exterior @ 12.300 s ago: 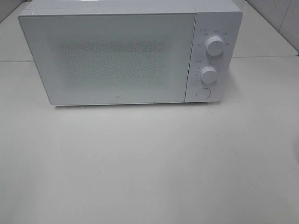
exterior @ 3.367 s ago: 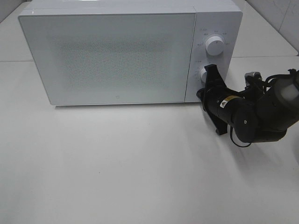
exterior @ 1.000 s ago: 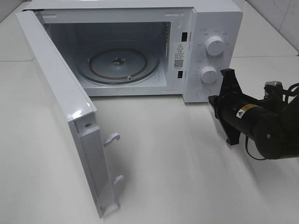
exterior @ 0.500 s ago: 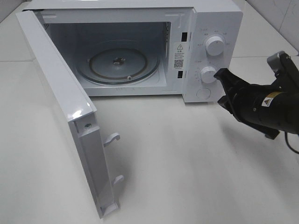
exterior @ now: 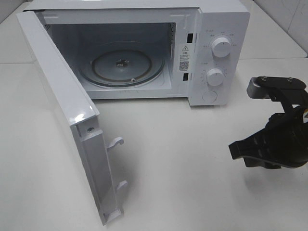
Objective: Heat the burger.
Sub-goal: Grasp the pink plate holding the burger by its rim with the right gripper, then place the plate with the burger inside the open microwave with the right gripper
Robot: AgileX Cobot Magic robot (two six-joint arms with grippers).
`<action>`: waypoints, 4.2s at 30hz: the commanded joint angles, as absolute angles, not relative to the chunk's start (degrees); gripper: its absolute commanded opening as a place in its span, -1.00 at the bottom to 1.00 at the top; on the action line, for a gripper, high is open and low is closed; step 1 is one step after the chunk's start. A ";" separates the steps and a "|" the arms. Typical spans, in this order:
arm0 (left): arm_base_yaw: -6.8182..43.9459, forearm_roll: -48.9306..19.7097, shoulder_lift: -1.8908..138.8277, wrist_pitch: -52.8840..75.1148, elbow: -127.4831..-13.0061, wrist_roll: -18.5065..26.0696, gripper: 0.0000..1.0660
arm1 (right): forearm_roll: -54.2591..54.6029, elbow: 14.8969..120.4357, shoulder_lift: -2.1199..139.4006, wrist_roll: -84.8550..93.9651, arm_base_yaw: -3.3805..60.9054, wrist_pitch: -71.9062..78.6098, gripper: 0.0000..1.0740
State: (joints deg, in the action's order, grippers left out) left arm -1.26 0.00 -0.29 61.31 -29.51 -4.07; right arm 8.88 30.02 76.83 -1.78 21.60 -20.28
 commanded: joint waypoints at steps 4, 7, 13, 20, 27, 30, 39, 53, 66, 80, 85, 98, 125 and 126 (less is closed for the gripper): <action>-1.15 -0.40 -1.26 61.36 -29.56 -4.13 0.92 | -1.49 34.09 76.38 -4.70 21.37 -29.11 0.38; -1.15 -0.40 -1.26 61.36 -29.56 -4.13 0.92 | -4.13 35.81 77.12 -4.70 21.26 -32.26 0.89; -1.15 -0.40 -1.26 61.36 -29.56 -4.13 0.92 | -9.22 38.67 80.96 -5.33 16.67 -38.27 0.86; -1.15 -0.40 -1.26 61.36 -29.56 -4.13 0.92 | -13.52 41.94 85.71 -5.33 7.56 -39.82 0.83; -1.15 -0.40 -1.26 61.36 -29.56 -4.13 0.92 | -14.95 44.46 90.18 -4.70 0.69 -38.62 0.80; -1.15 -0.40 -1.26 61.36 -29.56 -4.13 0.92 | -14.95 44.63 92.30 -4.01 -1.83 -36.96 0.79; -1.15 -0.40 -1.26 61.36 -29.56 -4.13 0.92 | -14.95 44.63 99.01 -2.46 -6.59 -34.95 0.74; -1.15 -0.40 -1.26 61.36 -29.56 -4.13 0.92 | -12.09 44.63 103.48 -0.57 -9.40 -32.54 0.65; -1.15 -0.40 -1.26 61.36 -29.56 -4.13 0.92 | -10.26 45.09 105.25 2.01 -9.40 -32.66 0.38; -1.15 -0.40 -1.26 61.36 -29.56 -4.13 0.92 | -8.88 45.09 105.25 2.64 -9.40 -36.90 -1.00; -1.15 -0.40 -1.26 61.36 -29.56 -4.13 0.92 | -8.25 45.09 105.25 2.29 -9.40 -37.18 -1.00; -1.15 -0.40 -1.26 61.36 -29.56 -4.13 0.92 | -8.54 45.09 105.25 -1.49 -6.93 -37.76 -1.00; -1.15 -0.40 -1.26 61.36 -29.56 -4.13 0.92 | -29.28 35.98 86.29 -18.74 23.55 -48.82 -1.00; -1.15 -0.40 -1.26 61.36 -29.56 -4.13 0.92 | -29.51 34.26 84.91 -19.02 26.93 -49.16 -1.00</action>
